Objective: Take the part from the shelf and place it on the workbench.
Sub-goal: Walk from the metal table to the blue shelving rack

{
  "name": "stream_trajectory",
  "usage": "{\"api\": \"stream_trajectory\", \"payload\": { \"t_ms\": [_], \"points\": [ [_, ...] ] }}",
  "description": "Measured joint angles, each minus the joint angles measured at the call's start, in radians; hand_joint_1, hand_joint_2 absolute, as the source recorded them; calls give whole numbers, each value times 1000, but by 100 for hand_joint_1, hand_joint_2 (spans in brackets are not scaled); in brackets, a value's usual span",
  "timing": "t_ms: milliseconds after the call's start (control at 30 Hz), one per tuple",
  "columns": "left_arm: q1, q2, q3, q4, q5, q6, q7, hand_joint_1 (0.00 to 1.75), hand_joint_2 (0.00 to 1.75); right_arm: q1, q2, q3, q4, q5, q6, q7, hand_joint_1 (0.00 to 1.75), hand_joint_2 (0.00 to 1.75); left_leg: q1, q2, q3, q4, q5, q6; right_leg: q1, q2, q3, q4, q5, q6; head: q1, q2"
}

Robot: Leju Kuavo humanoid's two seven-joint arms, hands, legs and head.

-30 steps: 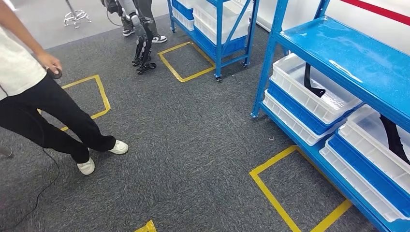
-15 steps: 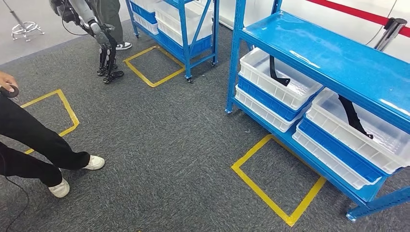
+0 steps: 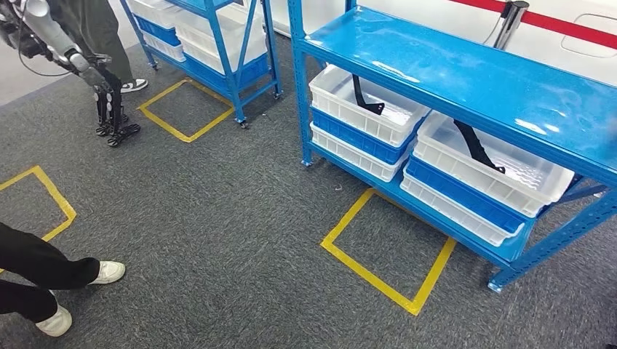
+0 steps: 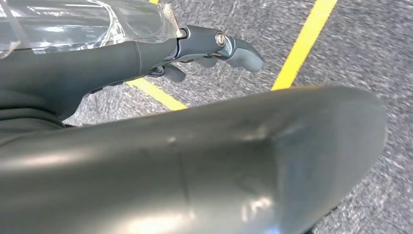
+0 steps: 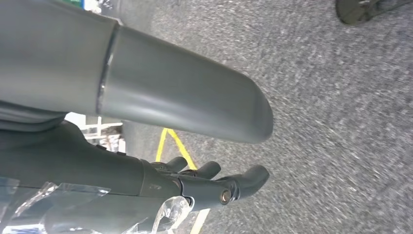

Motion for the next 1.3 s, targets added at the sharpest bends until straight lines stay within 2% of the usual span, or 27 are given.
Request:
{"api": "stream_trajectory", "payload": {
  "t_ms": [33,100,133,167,200,233,300,367,433,500,567,633,667,700,767,833,867,933,967,1000,1033,1100,1133,1167,1200,1233,1300],
  "points": [
    [0,0,0,0,0,0,0,0,0,-2,0,0,0,0,1,0,0,0,3,-24,-19,46,-29,-5,-1,9,-1,-1,3,-6,0,0],
    [4,0,0,0,0,0,-1,0,0,-5,0,2,0,0,4,0,0,0,6,-71,-84,190,-101,-11,0,31,-6,0,7,-13,-1,0],
    [7,0,0,0,0,0,-1,0,0,-5,0,2,0,0,4,0,0,0,6,-80,-114,251,-122,-11,2,45,-9,0,9,-15,-1,0],
    [9,0,0,0,0,0,0,0,0,-4,0,3,0,0,5,0,0,0,5,-85,-130,280,-123,-9,4,59,-11,0,10,-17,-1,0],
    [10,0,0,0,0,0,0,0,0,-4,1,4,0,0,5,-1,0,0,4,-90,-124,264,-104,-5,5,73,-11,0,12,-17,-1,0],
    [9,0,0,0,-1,-1,0,0,0,-3,2,5,0,0,6,-2,0,0,3,-98,-101,210,-69,2,7,87,-11,0,14,-17,-1,0],
    [7,2,0,0,-2,-2,0,0,0,-4,5,6,0,0,7,-5,0,0,-3,-139,-34,60,1,20,10,111,-12,1,17,-14,-2,0],
    [5,4,0,0,-3,-2,0,0,0,-5,9,8,0,0,9,-9,0,0,-9,-168,-2,-19,27,30,9,130,-15,0,20,-6,-2,0],
    [4,5,0,0,-4,-2,-1,0,0,-2,9,9,0,0,11,-12,0,0,-12,-159,0,-30,31,38,7,144,-17,-7,25,9,-3,0],
    [1,4,0,0,-5,-2,-1,0,0,3,9,10,0,-1,12,-12,0,0,-9,-141,5,-49,45,48,8,119,-25,4,15,20,-2,0],
    [1,5,0,0,-6,-2,-1,0,0,1,8,11,0,-1,13,-12,0,0,-7,-118,7,-63,56,52,9,62,-67,94,-44,25,2,0],
    [6,5,0,0,-6,-2,-1,0,0,-3,9,13,0,-2,14,-12,0,0,-10,-89,4,-63,57,55,7,36,-129,231,-113,33,4,0],
    [9,5,0,0,-5,-2,-1,0,0,-4,9,14,0,-2,14,-12,0,0,-12,-74,3,-62,57,54,5,33,-145,270,-124,36,4,0],
    [9,5,0,0,-5,-3,-1,0,0,-4,9,14,0,-2,14,-12,0,0,-12,-60,2,-62,56,54,5,31,-140,271,-116,39,3,0],
    [8,4,0,0,-4,-3,-1,0,0,-4,9,15,0,-3,15,-12,0,0,-13,-35,4,-59,53,49,5,5,-67,151,-56,40,3,0],
    [6,5,0,0,-2,-3,-1,0,0,-5,8,15,0,-3,14,-11,0,0,-18,-14,8,-55,46,39,8,-39,7,19,-11,29,3,0],
    [5,5,0,0,0,-3,0,0,0,-5,8,15,0,-3,14,-11,0,0,-20,-5,10,-53,43,33,10,-50,22,-11,-4,21,2,0],
    [4,5,0,0,1,-3,1,0,0,-3,8,16,0,-3,14,-10,0,0,-21,16,15,-51,39,23,12,-32,20,-18,0,2,0,0],
    [2,5,0,0,2,-3,2,0,0,-3,8,16,0,-4,14,-10,0,0,-18,15,16,-46,34,16,11,-20,19,-19,2,-5,0,0],
    [1,5,0,0,3,-3,2,0,0,-3,8,16,0,-5,14,-10,0,0,-15,-1,12,-29,21,8,10,-9,19,-21,5,-12,-2,0],
    [1,5,0,0,3,-3,2,0,0,-4,8,16,0,-5,14,-10,0,0,-11,-27,-3,9,-4,1,8,1,18,-22,9,-17,-3,0],
    [4,4,0,0,3,-3,2,0,0,-7,8,16,0,-7,14,-10,0,0,-5,-76,-63,142,-75,-11,7,22,13,-22,13,-24,-6,0],
    [6,4,0,0,3,-3,2,0,0,-7,8,16,0,-8,14,-10,0,0,-2,-85,-97,212,-103,-14,8,35,10,-22,15,-26,-6,0],
    [9,4,0,0,3,-3,2,0,0,-7,8,16,0,-8,14,-9,0,0,-2,-87,-119,255,-113,-15,9,49,7,-22,16,-26,-6,0],
    [10,4,0,0,3,-3,2,0,0,-6,8,16,0,-9,14,-8,0,0,-2,-89,-122,259,-103,-13,9,64,6,-22,18,-26,-6,0],
    [10,4,0,0,3,-3,2,0,0,-6,9,16,0,-9,14,-7,0,0,-2,-93,-103,218,-73,-10,9,78,6,-22,20,-25,-6,0],
    [8,4,0,0,3,-2,2,0,0,-6,10,17,0,-9,14,-6,0,0,-2,-131,-31,64,0,1,10,105,6,-21,22,-21,-6,0]
  ]
}}
